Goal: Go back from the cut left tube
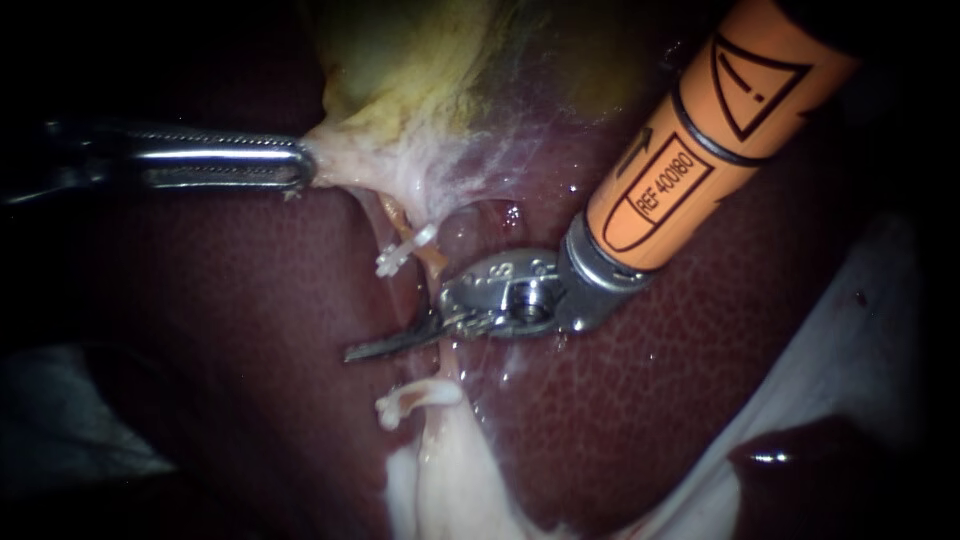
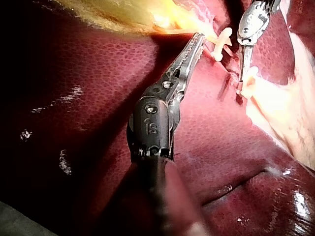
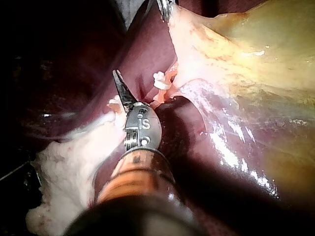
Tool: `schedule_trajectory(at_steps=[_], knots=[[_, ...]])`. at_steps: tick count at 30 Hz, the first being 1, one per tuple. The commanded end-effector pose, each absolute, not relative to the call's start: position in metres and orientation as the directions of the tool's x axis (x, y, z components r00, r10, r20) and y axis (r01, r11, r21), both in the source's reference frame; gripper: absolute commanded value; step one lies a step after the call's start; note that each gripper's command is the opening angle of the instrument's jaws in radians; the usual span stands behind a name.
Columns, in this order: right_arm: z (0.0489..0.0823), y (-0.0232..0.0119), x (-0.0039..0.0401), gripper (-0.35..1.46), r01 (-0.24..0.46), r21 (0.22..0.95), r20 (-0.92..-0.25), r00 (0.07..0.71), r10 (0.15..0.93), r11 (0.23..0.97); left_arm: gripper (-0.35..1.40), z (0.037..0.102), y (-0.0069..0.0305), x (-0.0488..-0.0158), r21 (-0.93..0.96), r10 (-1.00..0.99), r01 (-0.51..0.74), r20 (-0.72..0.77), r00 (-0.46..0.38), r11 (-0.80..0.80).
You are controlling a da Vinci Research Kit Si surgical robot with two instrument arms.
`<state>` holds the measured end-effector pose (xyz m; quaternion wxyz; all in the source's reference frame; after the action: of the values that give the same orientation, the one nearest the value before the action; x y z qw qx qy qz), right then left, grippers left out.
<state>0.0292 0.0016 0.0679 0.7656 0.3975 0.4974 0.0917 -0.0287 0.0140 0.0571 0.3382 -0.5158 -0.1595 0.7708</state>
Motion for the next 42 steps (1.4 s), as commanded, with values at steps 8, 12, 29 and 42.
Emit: schedule_trajectory(at_steps=[8, 12, 29, 42], knots=[[0.0674, 0.0013, 0.0297, 1.21, 0.252, 0.702, -0.697, 0.43, 0.573, 0.666, -0.35, 0.0571, 0.014, -0.0287, -0.595, 0.686, -0.357, -0.687, -0.239, -0.72], [0.0671, 0.0011, 0.0296, 1.3, 0.243, 0.722, -0.678, 0.433, 0.594, 0.647, -0.35, 0.0571, 0.014, -0.0287, -0.595, 0.686, -0.357, -0.687, -0.239, -0.72], [0.0612, 0.0008, 0.0196, 1.43, 0.01, 0.596, -0.747, 0.373, 0.55, 0.803, -0.35, 0.0575, 0.0141, -0.0283, -0.595, 0.685, -0.354, -0.688, -0.24, -0.722], [0.0579, 0.0045, 0.0098, 1.45, -0.113, 0.34, -0.781, 0.519, 0.347, 0.934, -0.35, 0.0575, 0.0141, -0.0283, -0.595, 0.685, -0.354, -0.688, -0.24, -0.722]])
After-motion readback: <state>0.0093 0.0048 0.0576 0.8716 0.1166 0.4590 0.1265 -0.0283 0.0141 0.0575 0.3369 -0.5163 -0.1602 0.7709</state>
